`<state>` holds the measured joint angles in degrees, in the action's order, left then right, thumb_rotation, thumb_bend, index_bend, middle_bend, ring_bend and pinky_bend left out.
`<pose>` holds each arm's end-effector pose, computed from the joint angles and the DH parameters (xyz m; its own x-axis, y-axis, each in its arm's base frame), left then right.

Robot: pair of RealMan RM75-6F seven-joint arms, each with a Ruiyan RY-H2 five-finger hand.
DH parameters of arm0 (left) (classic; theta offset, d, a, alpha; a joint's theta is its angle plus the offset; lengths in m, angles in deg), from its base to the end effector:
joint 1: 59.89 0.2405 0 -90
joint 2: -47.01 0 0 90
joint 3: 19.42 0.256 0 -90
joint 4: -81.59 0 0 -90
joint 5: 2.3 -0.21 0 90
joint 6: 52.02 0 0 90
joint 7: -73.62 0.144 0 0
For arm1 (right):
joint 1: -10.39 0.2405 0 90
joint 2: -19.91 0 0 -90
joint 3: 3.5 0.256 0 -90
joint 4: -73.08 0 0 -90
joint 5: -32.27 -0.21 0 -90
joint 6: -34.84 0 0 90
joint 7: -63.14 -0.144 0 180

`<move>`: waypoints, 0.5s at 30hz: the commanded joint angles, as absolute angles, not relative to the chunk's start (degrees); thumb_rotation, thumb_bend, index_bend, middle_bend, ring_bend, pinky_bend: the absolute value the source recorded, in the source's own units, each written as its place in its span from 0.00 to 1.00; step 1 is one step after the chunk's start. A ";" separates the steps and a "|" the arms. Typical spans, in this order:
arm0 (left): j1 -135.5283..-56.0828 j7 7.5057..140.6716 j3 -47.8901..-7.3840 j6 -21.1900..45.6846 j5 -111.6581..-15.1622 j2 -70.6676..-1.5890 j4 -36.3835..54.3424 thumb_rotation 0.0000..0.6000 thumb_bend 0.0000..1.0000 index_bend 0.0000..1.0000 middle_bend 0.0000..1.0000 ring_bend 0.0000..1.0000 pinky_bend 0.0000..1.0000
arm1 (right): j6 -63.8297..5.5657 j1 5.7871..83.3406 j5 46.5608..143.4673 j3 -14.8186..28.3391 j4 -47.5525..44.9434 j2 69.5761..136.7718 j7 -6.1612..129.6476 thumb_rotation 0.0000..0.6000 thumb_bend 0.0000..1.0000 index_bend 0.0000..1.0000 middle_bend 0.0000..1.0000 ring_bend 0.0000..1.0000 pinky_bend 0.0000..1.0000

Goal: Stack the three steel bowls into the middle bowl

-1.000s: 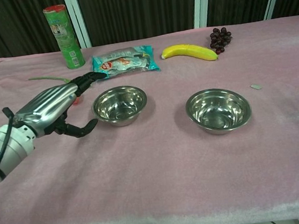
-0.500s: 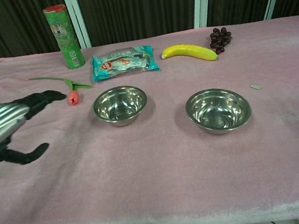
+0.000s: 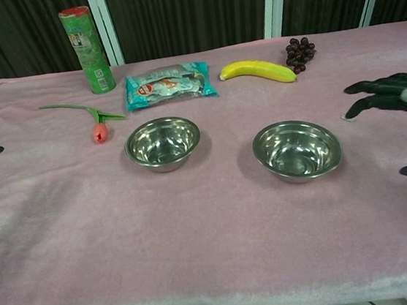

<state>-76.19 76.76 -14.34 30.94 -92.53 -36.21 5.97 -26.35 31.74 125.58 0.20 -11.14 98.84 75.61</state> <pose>-0.2892 0.2125 0.0465 0.4488 0.0828 0.8898 0.8647 -0.2917 -0.4090 -0.2491 -0.2516 0.0287 0.5990 -0.1985 0.7757 -0.7592 -0.4487 0.4715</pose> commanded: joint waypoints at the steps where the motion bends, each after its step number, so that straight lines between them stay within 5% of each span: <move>1: -75.83 75.86 -14.74 31.11 -92.95 -36.03 6.52 1.00 0.42 0.00 0.00 0.00 0.12 | -22.72 34.99 123.92 1.51 -9.55 102.62 78.37 1.00 0.36 0.40 0.00 0.00 0.00; 15: -75.03 76.11 -16.52 30.25 -92.35 -35.59 6.44 1.00 0.42 0.00 0.00 0.00 0.12 | -18.52 41.27 121.32 1.64 -5.02 111.31 81.11 1.00 0.55 0.64 0.00 0.00 0.00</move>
